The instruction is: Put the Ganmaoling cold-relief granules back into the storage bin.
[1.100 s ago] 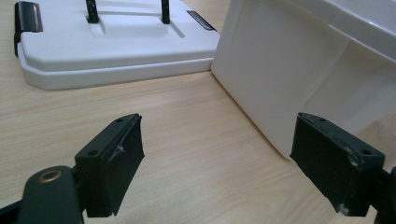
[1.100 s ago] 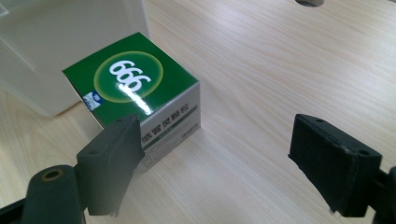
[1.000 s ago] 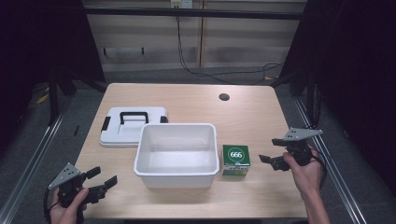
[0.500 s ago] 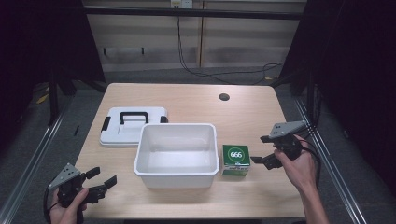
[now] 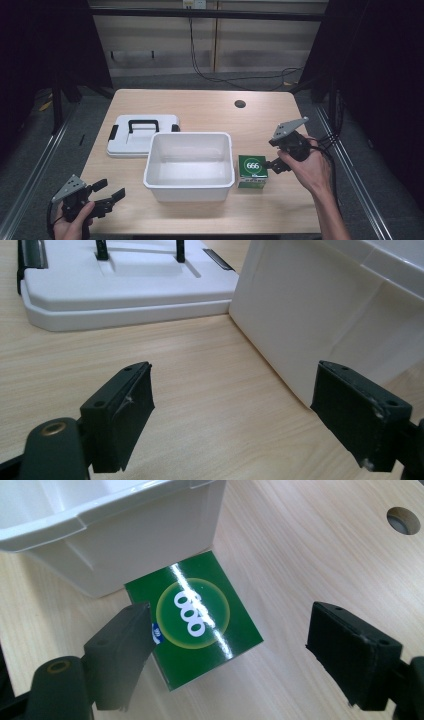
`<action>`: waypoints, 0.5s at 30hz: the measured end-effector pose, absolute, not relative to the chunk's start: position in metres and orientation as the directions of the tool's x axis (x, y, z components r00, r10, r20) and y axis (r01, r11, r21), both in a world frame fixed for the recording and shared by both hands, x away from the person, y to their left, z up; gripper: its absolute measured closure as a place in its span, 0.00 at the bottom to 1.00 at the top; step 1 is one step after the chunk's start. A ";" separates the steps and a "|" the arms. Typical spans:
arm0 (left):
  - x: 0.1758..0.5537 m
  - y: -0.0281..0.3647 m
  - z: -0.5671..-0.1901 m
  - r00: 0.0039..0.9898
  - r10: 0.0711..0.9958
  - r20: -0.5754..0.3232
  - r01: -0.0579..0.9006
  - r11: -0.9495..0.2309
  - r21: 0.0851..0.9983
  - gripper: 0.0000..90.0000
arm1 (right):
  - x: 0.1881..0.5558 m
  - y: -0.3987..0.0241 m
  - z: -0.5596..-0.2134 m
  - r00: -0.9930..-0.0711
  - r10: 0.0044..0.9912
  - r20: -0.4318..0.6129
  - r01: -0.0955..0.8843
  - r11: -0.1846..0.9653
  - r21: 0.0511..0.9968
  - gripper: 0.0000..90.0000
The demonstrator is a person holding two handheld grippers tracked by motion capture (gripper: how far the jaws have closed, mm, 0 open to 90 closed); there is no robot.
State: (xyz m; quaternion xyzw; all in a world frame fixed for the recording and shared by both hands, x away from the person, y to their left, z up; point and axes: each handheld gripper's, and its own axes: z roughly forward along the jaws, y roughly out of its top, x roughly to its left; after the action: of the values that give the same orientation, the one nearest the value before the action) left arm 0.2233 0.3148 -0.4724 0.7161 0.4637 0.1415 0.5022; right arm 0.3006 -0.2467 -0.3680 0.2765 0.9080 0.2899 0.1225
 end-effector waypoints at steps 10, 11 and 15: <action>0.224 0.314 -0.472 0.530 0.806 -0.263 0.523 -0.067 0.850 0.18 | 0.310 -0.225 -0.362 -0.896 0.432 -0.100 0.343 0.818 0.462 0.15; 0.224 0.315 -0.473 0.530 0.806 -0.263 0.524 -0.067 0.849 0.18 | 0.311 -0.223 -0.363 -0.903 0.418 -0.095 0.337 0.830 0.444 0.15; 0.224 0.315 -0.472 0.529 0.806 -0.264 0.522 -0.064 0.851 0.18 | 0.317 -0.214 -0.365 -0.922 0.380 -0.075 0.322 0.861 0.394 0.15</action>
State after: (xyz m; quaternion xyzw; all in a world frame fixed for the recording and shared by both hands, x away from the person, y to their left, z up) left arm 0.2236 0.3148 -0.4725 0.7155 0.4641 0.1414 0.5026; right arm 0.3172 -0.2138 -0.3648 0.1826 0.9616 0.1905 0.0753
